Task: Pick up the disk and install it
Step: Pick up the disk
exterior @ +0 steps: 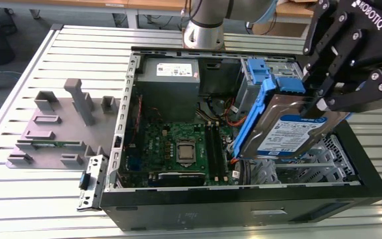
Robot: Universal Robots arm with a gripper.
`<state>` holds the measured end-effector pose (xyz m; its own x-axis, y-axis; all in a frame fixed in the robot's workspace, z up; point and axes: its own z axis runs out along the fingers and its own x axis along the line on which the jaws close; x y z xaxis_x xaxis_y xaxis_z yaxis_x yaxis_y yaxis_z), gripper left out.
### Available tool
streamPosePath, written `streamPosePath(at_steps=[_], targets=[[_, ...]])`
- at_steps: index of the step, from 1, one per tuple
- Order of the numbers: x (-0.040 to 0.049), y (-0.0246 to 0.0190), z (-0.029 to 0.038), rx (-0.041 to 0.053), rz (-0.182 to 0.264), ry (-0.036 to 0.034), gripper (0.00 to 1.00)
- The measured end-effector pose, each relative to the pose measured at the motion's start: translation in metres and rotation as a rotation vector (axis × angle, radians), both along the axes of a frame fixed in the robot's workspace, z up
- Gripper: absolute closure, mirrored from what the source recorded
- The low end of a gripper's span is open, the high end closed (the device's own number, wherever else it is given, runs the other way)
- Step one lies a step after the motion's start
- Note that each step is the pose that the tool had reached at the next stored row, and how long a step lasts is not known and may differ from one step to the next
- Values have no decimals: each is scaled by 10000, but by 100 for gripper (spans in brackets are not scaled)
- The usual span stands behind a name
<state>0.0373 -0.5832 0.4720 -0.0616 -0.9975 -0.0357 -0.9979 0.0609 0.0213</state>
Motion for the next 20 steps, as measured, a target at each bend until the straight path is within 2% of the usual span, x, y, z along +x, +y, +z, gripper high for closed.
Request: streamPosePath(at_steps=[13, 20], targets=[[505, -9, -9, 0, 1, 139, 65], [713, -9, -19, 0, 0, 185, 65]])
